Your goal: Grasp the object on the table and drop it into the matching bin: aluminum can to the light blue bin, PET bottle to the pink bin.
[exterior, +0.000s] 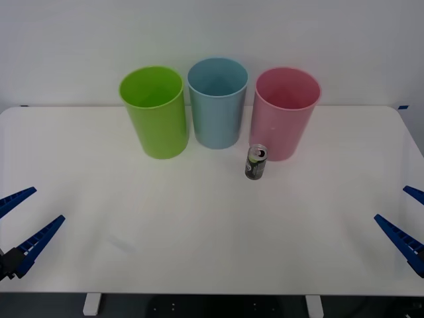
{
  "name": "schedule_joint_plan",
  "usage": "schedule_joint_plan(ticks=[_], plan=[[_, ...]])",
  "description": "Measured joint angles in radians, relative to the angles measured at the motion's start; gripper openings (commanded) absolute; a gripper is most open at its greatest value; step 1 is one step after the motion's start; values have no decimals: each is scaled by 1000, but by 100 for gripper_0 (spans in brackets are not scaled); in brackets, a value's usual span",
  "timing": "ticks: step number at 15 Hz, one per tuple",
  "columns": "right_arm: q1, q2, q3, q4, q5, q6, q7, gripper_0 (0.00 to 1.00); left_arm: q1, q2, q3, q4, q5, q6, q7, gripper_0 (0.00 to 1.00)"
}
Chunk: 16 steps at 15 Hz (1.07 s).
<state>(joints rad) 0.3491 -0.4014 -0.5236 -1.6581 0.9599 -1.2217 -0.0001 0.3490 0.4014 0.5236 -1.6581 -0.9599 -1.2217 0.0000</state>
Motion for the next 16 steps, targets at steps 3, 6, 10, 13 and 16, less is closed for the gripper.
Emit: schedule_joint_plan(ticks=[3,6,10,13,16], plan=[[0,0,0,0,0,0,0,100,0,0,0,0,0,0,0,100],[3,39,18,10,9,5,0,100,0,0,0,0,0,0,0,100],[3,41,41,6,9,23,5,100,0,0,0,0,0,0,0,100],[2,40,76,6,9,42,18,100,0,0,0,0,0,0,0,100],[4,40,115,-2,9,80,38,100,0,0,0,0,0,0,0,100]])
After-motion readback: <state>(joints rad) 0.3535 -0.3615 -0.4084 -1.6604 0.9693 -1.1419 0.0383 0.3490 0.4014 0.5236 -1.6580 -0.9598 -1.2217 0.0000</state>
